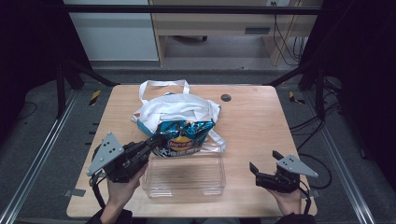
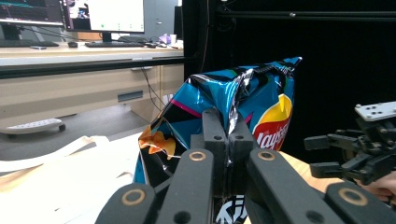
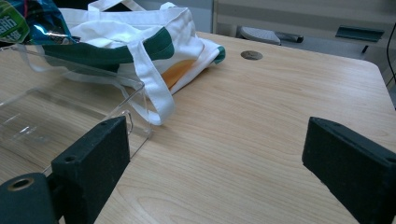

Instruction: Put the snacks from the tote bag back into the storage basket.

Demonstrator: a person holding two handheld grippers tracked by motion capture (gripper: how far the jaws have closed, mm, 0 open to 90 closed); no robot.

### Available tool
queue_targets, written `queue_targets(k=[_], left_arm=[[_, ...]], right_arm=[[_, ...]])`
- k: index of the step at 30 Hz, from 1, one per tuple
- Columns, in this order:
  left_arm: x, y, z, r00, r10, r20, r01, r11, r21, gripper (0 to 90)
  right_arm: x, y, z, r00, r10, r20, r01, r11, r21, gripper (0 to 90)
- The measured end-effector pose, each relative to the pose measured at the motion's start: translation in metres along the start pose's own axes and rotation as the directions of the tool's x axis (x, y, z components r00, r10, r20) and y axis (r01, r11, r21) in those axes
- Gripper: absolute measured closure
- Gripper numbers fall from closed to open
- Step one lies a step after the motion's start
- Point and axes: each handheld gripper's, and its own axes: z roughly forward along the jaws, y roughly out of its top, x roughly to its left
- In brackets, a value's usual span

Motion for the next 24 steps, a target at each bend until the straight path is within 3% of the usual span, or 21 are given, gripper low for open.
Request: queue_targets(k=[10, 24], left_arm=[[-0.01, -0.023, 0.002, 0.9997, -0.012, 0.022, 0.011, 0.9978, 0.065, 89.5], [-0.01, -0.057, 0.013, 0.9978, -0.054, 0.038, 0.047, 0.9847, 0.168, 89.4]], right_arm=[[0.0, 0.0, -0.001, 1.0, 0.005, 0.0, -0.005, 1.0, -0.002, 7.8], [0.0, 0.0, -0.001, 1.0, 0.004, 0.0, -0.004, 1.0, -0.002, 7.8]])
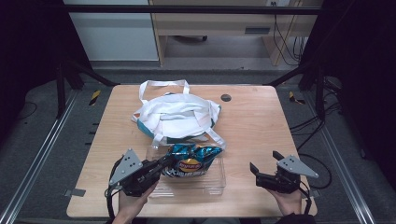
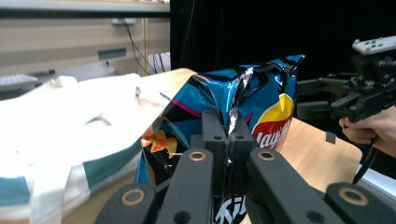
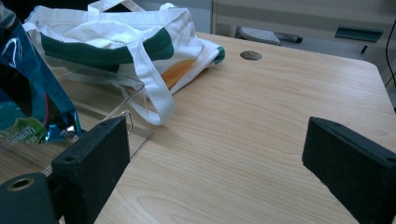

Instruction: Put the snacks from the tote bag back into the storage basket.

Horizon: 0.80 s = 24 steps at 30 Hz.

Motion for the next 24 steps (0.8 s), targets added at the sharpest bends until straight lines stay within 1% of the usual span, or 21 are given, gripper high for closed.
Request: queue_targets(k=[6, 8, 9, 11, 13, 16, 22, 24], left_arm=[[0.006, -0.01, 0.003, 0.9997, -0.025, -0.003, 0.025, 0.9993, 0.03, 89.3], [0.007, -0.011, 0.004, 0.9995, -0.033, -0.004, 0.033, 0.9992, 0.025, 89.3], [0.008, -0.011, 0.004, 0.9996, -0.028, -0.004, 0.029, 0.9991, 0.032, 89.3], [0.009, -0.012, 0.005, 0.9992, -0.039, -0.008, 0.039, 0.9988, 0.03, 89.3], [0.01, -0.012, 0.005, 0.9992, -0.039, -0.01, 0.04, 0.9987, 0.032, 89.2], [0.012, -0.013, 0.005, 0.999, -0.038, -0.022, 0.039, 0.9985, 0.039, 89.1], [0.021, -0.015, 0.007, 0.9965, -0.066, -0.051, 0.069, 0.996, 0.057, 88.7], [0.021, -0.015, 0.007, 0.9962, -0.069, -0.053, 0.072, 0.9957, 0.058, 88.5]], right_arm=[[0.0, 0.0, 0.0, 1.0, -0.004, -0.001, 0.004, 1.0, 0.003, 7.8], [0.0, 0.0, 0.0, 1.0, -0.003, -0.001, 0.003, 1.0, 0.002, 7.8], [0.0, 0.0, 0.001, 1.0, -0.003, -0.002, 0.003, 1.0, 0.003, 7.8], [0.0, 0.0, 0.001, 1.0, -0.005, -0.003, 0.005, 1.0, 0.004, 7.8], [0.0, 0.0, 0.001, 1.0, -0.007, -0.002, 0.007, 1.0, 0.004, 7.8], [0.0, 0.0, 0.001, 1.0, -0.007, 0.0, 0.007, 1.0, 0.004, 7.8], [0.0, 0.0, 0.002, 1.0, -0.009, -0.003, 0.009, 0.9999, 0.009, 7.8], [0.0, 0.0, 0.003, 0.9999, -0.01, -0.003, 0.01, 0.9999, 0.01, 7.8]])
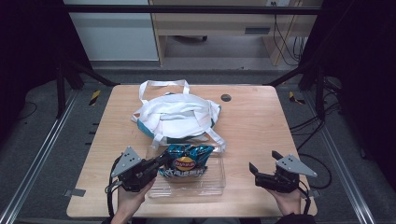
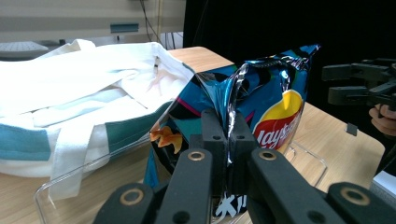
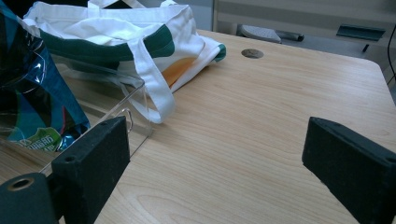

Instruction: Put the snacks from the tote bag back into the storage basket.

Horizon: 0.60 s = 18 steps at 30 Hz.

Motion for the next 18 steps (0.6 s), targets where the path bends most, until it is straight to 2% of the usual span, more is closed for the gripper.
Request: queue_targets(k=[8, 11, 18], left_arm=[[0.0043, 0.0021, 0.0028, 0.9997, -0.02, -0.017, 0.02, 0.9997, 0.015, 88.1], [0.0067, 0.0035, 0.0041, 0.9989, -0.039, -0.027, 0.039, 0.9991, 0.015, 87.9], [0.0084, 0.0049, 0.0066, 0.9986, -0.032, -0.042, 0.033, 0.9994, 0.011, 87.2]], right_arm=[[-0.0001, 0.0, 0.0006, 1.0, -0.001, 0.003, 0.001, 1.0, 0.004, 7.8], [-0.0001, 0.0, 0.001, 1.0, -0.004, 0.003, 0.004, 1.0, 0.005, 7.8], [0.0, 0.0001, 0.0014, 1.0, -0.003, 0.004, 0.003, 1.0, 0.007, 7.8]])
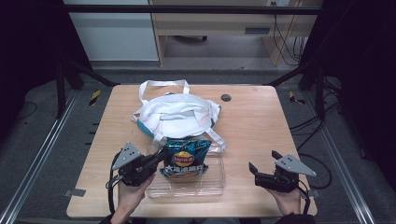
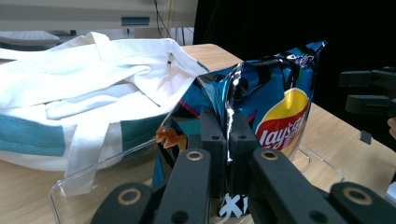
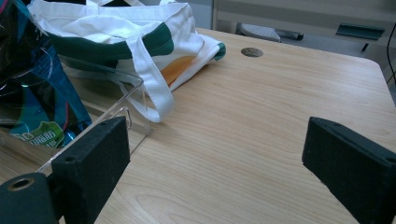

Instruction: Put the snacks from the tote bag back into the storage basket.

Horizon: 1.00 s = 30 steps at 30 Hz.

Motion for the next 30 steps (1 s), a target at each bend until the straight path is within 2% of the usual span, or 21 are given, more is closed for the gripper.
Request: queue_targets(k=[9, 17, 23, 30], left_arm=[[0.003, 0.003, 0.004, 0.9997, -0.005, -0.022, 0.005, 0.9999, -0.014, 85.1], [0.009, 0.012, 0.018, 0.9988, -0.027, -0.04, 0.026, 0.9996, -0.014, 85.7], [0.014, 0.013, 0.022, 0.9979, -0.033, -0.055, 0.033, 0.9994, -0.013, 85.3], [0.016, 0.013, 0.024, 0.9974, -0.027, -0.066, 0.026, 0.9995, -0.018, 83.6]], right_arm=[[0.0, 0.0, 0.001, 1.0, 0.0, 0.001, 0.0, 1.0, 0.005, 7.9], [0.0, 0.0, 0.002, 1.0, -0.003, 0.002, 0.003, 1.0, 0.006, 8.0], [0.001, 0.0, 0.003, 1.0, -0.002, 0.001, 0.002, 1.0, 0.009, 8.0], [0.001, 0.0, 0.003, 1.0, -0.004, 0.0, 0.004, 0.9999, 0.01, 8.1]])
